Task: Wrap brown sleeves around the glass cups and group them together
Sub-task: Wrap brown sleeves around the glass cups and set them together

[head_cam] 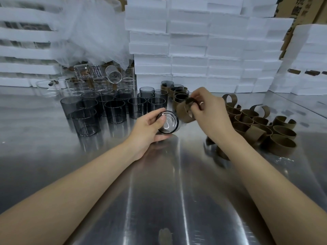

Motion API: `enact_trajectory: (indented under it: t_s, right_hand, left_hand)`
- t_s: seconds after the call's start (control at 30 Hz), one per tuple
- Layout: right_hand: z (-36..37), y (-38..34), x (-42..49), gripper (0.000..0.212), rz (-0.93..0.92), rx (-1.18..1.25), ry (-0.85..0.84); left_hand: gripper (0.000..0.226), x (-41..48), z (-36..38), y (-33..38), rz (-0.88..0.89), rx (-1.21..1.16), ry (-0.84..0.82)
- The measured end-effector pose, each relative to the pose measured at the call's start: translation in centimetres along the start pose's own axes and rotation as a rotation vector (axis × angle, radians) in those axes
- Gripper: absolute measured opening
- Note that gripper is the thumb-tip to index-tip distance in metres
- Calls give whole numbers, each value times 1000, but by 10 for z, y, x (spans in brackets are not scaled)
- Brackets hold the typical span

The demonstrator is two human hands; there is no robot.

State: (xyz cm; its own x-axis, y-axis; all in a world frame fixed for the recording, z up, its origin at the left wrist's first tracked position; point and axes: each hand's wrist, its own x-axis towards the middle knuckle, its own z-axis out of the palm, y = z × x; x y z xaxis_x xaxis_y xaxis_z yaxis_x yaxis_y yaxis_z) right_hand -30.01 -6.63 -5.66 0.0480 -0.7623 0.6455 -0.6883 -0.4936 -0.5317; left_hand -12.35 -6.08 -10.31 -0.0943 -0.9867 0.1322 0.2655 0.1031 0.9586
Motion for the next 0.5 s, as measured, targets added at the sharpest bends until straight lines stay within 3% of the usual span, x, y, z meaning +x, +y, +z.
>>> enact_trajectory:
  t_s: [0.2,0.3,0.5]
  right_hand:
    - [4,-6,-3,35,-178,-48,-76]
    - [6,-11,-7,31,-246,2,-36]
    - [8,-11,-6,10,-48,178,12]
  left_hand:
    - [38,-3,4,3,-18,11,-18]
    - [45,-4,4,3,-4,60,-62]
    - [45,-6,4,1,34,108,-158]
